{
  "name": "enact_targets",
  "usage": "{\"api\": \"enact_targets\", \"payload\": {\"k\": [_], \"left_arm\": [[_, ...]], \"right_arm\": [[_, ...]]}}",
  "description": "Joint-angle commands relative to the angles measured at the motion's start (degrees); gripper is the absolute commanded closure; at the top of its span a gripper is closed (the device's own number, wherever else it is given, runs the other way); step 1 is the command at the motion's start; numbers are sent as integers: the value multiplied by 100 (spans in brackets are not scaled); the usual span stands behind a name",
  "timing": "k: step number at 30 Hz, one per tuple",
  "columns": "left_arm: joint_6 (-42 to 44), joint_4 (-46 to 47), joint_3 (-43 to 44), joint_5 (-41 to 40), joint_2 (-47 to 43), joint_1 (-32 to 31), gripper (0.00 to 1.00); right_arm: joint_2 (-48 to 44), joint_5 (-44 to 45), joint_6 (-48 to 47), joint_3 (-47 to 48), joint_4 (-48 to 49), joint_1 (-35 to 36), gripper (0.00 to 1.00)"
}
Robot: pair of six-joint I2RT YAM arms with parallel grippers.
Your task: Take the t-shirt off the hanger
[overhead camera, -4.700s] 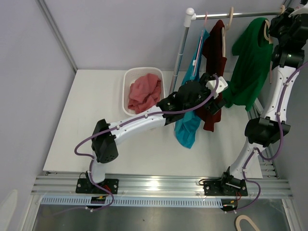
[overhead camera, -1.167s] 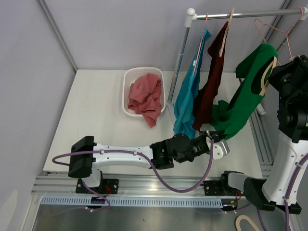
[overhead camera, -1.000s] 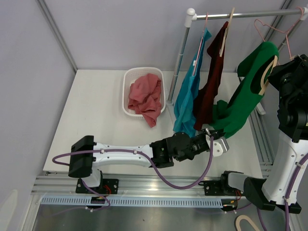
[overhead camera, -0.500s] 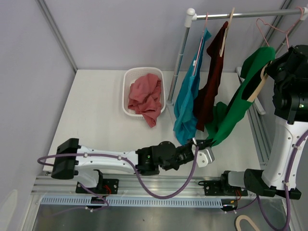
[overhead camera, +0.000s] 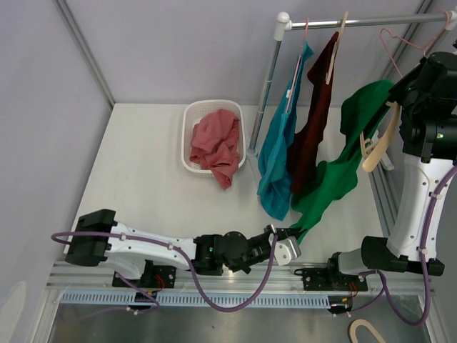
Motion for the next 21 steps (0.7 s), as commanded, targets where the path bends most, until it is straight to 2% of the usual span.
{"api": "enact_targets", "payload": {"k": [1, 5, 10, 11, 15, 17, 18, 20, 21], "left_arm": [[-330, 517, -118, 86, 249, -138, 99], [-137, 948, 284, -213, 970, -24, 99], [-619, 387, 1137, 673, 1348, 773, 99], [-725, 264, 1713, 910, 1445, 907, 99], [-568, -377, 3052, 1184, 1972, 1452, 99], [-524, -930, 3817, 1246, 2287, 1707, 99], [-550, -1115, 4524, 1307, 2394, 1803, 99], [-733, -1571, 4925, 1526, 2648, 2111, 99], [-822, -1748, 5519, 1745, 2754, 2216, 99]], "right_arm": [[2, 73, -18, 333, 823, -94, 100], [55, -198, 35, 579, 587, -94, 100], [-366, -585, 307, 264, 340, -59, 100], [-480, -864, 377, 176, 226, -67, 100], [-1104, -1436, 632, -386, 146, -50, 100], [-1254, -1596, 633, -379, -108, -41, 100], [-1280, -1762, 615, -352, -196, -50, 100], [-1421, -1877, 597, -343, -434, -32, 100], [-1482, -1930, 597, -387, -460, -24, 100]]}}
